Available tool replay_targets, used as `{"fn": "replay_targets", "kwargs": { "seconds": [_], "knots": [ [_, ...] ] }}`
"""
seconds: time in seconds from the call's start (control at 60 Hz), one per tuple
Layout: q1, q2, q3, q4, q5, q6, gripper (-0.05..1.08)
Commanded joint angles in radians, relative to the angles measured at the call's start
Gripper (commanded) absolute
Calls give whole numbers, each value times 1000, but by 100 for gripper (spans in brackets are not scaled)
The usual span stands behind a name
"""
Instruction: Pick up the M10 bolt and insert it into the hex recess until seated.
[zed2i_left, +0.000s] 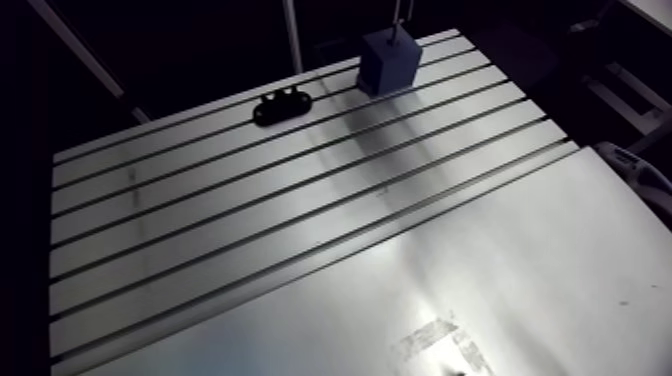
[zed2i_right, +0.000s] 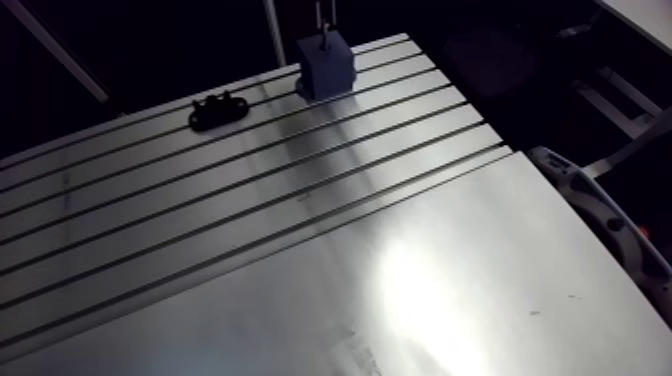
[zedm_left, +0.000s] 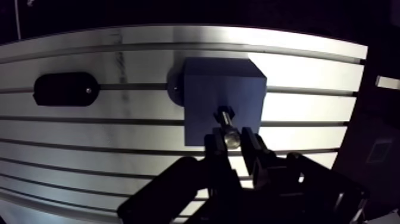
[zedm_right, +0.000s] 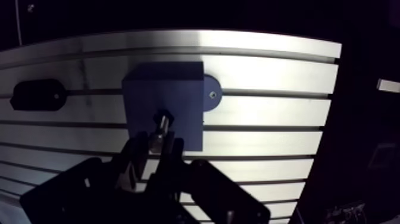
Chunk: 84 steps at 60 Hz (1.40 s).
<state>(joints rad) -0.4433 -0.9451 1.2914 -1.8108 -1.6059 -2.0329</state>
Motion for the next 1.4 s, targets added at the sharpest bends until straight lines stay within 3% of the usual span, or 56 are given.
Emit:
{"fn": "replay_targets", "kwargs": {
  "seconds": [0.017, 1.4],
  "knots": [
    [1, 1, 1, 0, 1, 1, 96],
    [0, 6, 1, -27, 6, -5, 96]
  ]
}}
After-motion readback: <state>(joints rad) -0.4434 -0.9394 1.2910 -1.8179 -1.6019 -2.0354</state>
